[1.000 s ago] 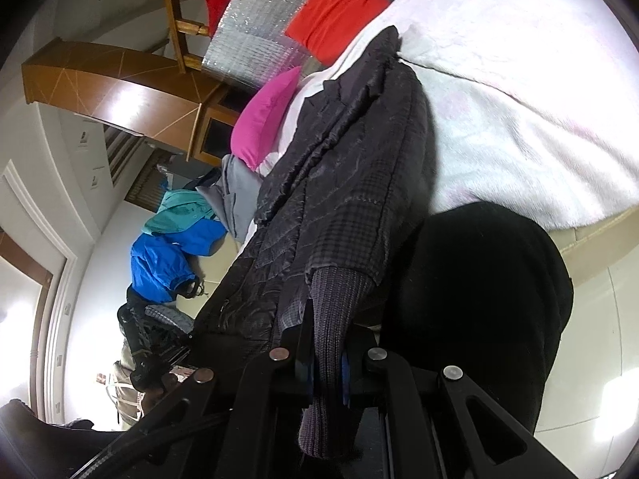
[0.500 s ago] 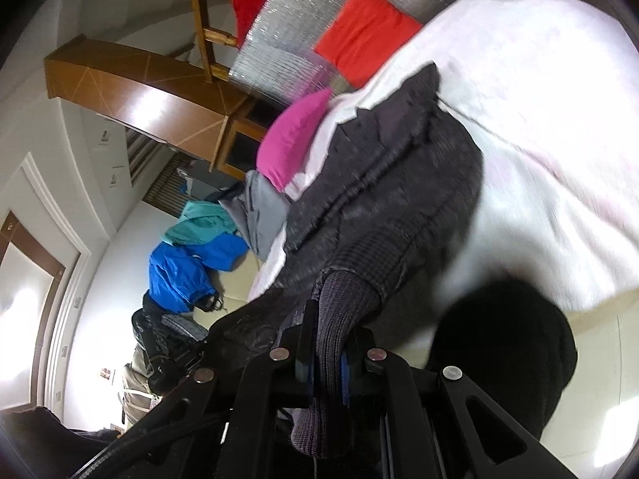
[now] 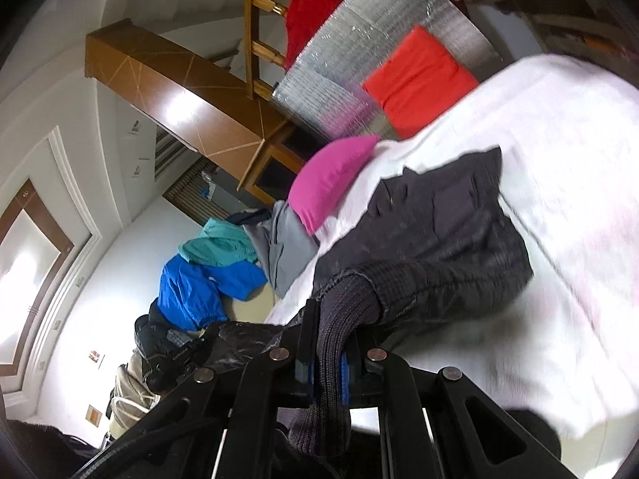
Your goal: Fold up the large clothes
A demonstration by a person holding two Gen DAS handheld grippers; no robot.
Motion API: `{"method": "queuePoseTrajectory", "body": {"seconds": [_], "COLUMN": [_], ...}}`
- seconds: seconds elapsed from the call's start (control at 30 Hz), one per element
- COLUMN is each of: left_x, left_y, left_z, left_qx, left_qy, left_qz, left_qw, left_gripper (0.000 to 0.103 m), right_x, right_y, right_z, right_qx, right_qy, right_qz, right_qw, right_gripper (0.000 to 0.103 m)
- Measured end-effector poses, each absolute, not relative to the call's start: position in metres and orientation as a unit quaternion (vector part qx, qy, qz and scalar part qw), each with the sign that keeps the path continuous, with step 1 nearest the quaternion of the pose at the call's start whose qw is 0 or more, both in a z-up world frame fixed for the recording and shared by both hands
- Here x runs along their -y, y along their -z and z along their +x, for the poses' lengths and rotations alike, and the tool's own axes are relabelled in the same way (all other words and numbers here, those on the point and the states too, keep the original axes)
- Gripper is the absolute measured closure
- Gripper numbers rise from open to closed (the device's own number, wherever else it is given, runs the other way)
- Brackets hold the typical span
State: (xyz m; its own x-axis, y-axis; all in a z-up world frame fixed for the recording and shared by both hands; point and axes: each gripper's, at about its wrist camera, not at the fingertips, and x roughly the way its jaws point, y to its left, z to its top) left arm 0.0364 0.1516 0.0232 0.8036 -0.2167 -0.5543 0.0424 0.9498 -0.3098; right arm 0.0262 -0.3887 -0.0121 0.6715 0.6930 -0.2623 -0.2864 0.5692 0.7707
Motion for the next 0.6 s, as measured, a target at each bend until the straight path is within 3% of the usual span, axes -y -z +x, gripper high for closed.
{"method": "queuePoseTrajectory", "body": {"seconds": [0.37,0.6], "left_x": [-0.153,-0.148], "left_y": [-0.05,-0.043], "left_z": [0.067,0.056], "left_qx": [-0.267,-0.272], "left_qy": [0.067,0.068], "left_qz": [-0.147,-0.129], "left_qw": [0.95,0.951], "left_gripper": [0.088,0.088], "right_x": [0.387,0.387], "right_y": [-0.029,-0.014], "right_z": [0.058,0.041], "right_qx": [-0.238,-0.245], "right_qy": [-0.288,-0.283], "right_qz": [0.351,0.358], "right_qw": [0.859,0.856], "right_gripper": [0.094,0.094]}}
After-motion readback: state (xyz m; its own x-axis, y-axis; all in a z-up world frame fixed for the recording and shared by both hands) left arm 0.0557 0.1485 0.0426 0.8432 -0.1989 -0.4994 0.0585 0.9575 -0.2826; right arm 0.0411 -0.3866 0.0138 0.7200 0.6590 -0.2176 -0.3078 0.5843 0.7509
